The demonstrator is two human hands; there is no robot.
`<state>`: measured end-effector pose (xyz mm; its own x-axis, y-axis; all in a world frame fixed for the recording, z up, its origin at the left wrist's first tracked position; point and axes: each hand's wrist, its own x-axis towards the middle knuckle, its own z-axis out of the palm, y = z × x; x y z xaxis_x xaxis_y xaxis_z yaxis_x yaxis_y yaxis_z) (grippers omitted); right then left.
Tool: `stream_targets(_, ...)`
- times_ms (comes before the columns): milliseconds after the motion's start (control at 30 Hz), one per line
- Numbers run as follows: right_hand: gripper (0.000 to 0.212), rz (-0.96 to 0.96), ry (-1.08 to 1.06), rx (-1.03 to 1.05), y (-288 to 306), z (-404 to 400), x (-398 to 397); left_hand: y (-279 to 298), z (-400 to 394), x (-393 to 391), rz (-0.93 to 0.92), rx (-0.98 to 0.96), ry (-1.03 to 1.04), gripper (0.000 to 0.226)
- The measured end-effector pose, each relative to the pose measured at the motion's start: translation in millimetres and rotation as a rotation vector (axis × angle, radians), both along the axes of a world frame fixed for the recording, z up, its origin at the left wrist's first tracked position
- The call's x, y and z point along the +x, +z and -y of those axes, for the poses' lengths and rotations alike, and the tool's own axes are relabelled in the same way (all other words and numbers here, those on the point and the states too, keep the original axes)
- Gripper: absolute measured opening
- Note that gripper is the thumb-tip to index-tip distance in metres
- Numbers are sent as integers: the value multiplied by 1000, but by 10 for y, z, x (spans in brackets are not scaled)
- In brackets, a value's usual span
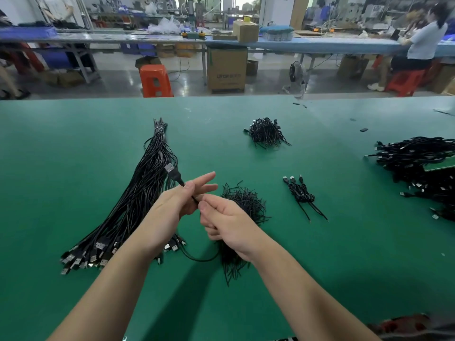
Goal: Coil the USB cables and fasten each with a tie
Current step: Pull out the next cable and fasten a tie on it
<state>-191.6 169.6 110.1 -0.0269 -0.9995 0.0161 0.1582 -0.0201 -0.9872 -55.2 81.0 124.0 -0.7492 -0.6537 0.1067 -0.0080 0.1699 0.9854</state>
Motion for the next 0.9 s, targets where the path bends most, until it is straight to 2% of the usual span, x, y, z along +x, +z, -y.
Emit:
stream_targets(100, 29, -28, 8, -20, 0, -23, -1, -45, 49, 20, 32, 17, -89, 53)
stream_targets(200, 35, -54, 24, -12, -3, -37, 17, -39, 61, 33, 22, -47, -91, 51)
stream_targets(300, 31, -20, 50, 34, -43, -23, 55, 3, 19, -6, -114, -5, -27, 48)
stream_targets(367, 31, 20, 91, 83, -85, -2, 63, 78, 33, -20, -347, 184, 62, 48)
stream_targets(433, 33, 115, 129, 125, -128, 22, 41, 229, 72, 33, -600, 448, 45, 47)
stream_targets(500, 33, 284, 169, 168, -161, 52, 2, 350, 92, 120, -753, 690, -200, 47)
stream_targets(567, 33, 364, 218, 195, -177, 94, -25, 403, 60, 171, -760, 846, -497, 51)
stream_targets(633, 34, 323, 227, 213, -193, 119, -46, 391, 80, 224, -629, 840, -652, 51)
stream_targets(733, 36, 298, 176, 233, -213, 118, -106, 319, 173, 353, -250, 709, -729, 55)
stream_targets(833, 39, 380, 111, 263, -208, 110, -167, 200, 159, 406, 252, 466, -650, 57)
stream_targets(900, 39, 401, 99, 242, -178, 118, -183, 90, 95, 371, 486, 409, -490, 49)
